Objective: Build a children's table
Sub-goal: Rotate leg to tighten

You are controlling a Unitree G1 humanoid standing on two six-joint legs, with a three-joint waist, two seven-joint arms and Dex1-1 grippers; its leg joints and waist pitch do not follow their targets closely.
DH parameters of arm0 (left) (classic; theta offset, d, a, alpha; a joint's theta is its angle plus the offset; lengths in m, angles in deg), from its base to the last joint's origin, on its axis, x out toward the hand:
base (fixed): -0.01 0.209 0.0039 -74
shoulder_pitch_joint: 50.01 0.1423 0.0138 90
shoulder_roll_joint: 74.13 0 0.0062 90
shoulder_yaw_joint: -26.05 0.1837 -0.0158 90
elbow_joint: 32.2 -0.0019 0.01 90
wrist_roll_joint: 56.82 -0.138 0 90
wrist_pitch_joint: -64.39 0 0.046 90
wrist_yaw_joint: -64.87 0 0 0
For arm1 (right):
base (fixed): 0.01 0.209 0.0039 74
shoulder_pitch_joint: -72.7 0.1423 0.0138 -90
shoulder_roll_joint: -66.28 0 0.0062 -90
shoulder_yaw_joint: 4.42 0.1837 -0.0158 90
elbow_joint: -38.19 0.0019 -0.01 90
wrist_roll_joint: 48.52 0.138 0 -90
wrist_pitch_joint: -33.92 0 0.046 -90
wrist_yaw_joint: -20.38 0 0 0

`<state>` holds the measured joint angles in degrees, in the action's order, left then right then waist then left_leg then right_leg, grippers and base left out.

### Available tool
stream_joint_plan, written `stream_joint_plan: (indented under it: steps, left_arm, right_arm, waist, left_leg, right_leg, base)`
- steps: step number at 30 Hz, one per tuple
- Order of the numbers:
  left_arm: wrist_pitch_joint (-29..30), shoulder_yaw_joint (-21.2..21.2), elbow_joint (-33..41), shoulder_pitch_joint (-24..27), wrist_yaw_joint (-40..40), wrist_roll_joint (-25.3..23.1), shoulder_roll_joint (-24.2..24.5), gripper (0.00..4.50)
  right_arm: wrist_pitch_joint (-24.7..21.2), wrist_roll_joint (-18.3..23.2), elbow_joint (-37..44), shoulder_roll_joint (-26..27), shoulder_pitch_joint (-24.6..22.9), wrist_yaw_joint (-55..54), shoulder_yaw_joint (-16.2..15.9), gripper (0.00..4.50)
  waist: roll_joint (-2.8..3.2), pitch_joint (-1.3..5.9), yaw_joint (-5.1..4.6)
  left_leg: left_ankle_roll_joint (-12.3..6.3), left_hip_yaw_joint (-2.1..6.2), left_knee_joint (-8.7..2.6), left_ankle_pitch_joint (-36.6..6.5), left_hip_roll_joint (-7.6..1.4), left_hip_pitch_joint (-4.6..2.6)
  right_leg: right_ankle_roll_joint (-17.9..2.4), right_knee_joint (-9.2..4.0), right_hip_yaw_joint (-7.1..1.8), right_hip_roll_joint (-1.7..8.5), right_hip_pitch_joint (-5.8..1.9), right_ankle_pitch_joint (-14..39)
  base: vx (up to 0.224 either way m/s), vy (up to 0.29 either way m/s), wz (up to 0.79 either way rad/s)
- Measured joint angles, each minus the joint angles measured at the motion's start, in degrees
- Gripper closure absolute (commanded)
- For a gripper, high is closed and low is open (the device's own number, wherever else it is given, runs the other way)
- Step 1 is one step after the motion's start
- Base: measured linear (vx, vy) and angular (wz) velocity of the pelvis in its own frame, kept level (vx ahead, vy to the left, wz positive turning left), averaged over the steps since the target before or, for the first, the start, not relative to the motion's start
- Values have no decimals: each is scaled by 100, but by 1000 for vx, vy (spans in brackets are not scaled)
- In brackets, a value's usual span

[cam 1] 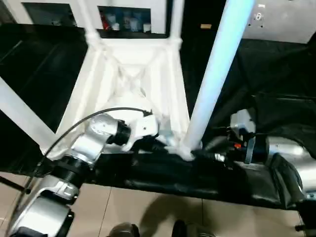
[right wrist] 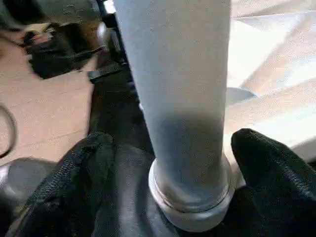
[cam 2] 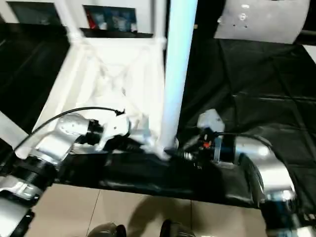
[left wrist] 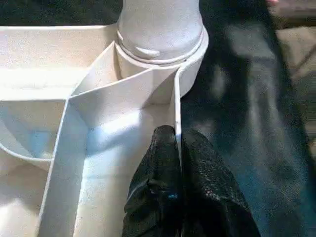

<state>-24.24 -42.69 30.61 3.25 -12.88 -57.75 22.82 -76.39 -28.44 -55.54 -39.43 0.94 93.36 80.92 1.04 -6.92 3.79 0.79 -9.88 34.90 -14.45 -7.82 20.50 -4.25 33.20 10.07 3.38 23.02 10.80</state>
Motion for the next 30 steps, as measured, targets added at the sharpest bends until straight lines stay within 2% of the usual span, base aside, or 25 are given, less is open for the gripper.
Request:
stream_joint_plan:
  steps: [4,5,9,10,12,15,17,18,21,24,25,28,30]
  left_arm:
    - [-126,55,-7,-18,-150,-6,63,450]
    - [-148,80,-10,-28,-173,-9,74,450]
    - [-230,134,-18,-32,-266,-16,95,450]
    - [-263,152,-34,-36,-283,-21,100,450]
    - [-298,164,-54,-55,-288,-35,101,450]
    - [-318,153,-59,-55,-273,-40,97,450]
    - [-367,150,-95,-56,-203,-44,67,450]
    - [-413,149,-147,-68,-136,-53,27,450]
    - [-484,153,-272,-116,-8,-104,-72,450]
    - [-562,152,-394,-155,188,-141,-148,450]
    - [-589,137,-473,-179,286,-153,-161,450]
    - [-685,103,-800,-349,661,-263,-244,450]
    - [-690,75,-992,-461,976,-344,-339,450]
  right_arm:
    - [87,-20,-348,6,307,369,-250,92]
    - [90,-38,-413,7,362,440,-287,112]
    - [231,-128,-649,2,503,626,-446,130]
    - [294,-168,-729,6,546,682,-502,153]
    - [367,-190,-833,7,607,728,-531,170]
    - [544,-290,-835,0,615,615,-528,170]
    - [459,-277,-827,-20,600,544,-502,170]
    - [400,-242,-800,-53,553,488,-459,153]
    - [248,-152,-645,-194,222,334,-210,131]
    - [42,53,-119,-491,-578,272,89,107]
    - [-69,152,127,-548,-921,256,188,101]
    - [-314,390,663,-545,-1409,107,365,75]
    - [-449,522,985,-444,-1489,-100,490,60]
  waist:
    - [-4,2,12]
    - [-4,2,18]
    - [-4,2,75]
    - [-4,2,96]
    - [-4,2,128]
    - [-11,6,135]
    - [-14,8,138]
    - [-17,9,149]
    - [-33,19,183]
    - [-39,20,202]
    - [-39,20,186]
    - [-37,21,83]
    - [-38,21,16]
  left_leg:
    - [-15,0,56,-10,-4,1]
    - [-15,0,63,-10,-4,4]
    - [-13,0,83,-10,-4,12]
    - [-13,0,88,-9,-4,12]
    - [-12,-1,90,-9,-5,12]
    - [-12,0,91,-8,-5,6]
    - [-12,0,94,-9,-5,4]
    - [-12,0,97,-9,-5,4]
    - [-12,0,111,-8,-5,3]
    - [-12,-1,120,-9,-5,8]
    - [-12,-1,121,-9,-5,5]
    - [3,-1,117,2,-7,-1]
    - [21,-1,84,28,-9,-10]
  right_leg:
    - [-2,40,-3,6,16,1]
    - [-2,45,-3,6,16,1]
    - [-3,69,-5,10,15,2]
    - [-3,76,-6,10,15,1]
    - [-4,79,-6,10,15,1]
    - [-3,82,-6,10,14,1]
    - [-3,85,-6,12,14,1]
    - [-3,86,-6,13,14,0]
    - [5,84,-6,14,9,-1]
    - [31,71,-6,15,0,-2]
    - [38,63,-7,13,-9,-9]
    - [49,32,-7,5,-31,-44]
    - [56,-25,-2,-4,-44,-90]
  base:
    - [0,0,0]
    - [0,0,0]
    - [0,0,0]
    - [0,0,0]
    - [0,0,0]
    - [0,0,0]
    - [0,0,0]
    - [0,0,0]
    - [0,0,0]
    - [0,0,0]
    - [0,0,0]
    - [0,0,0]
    - [0,0,0]
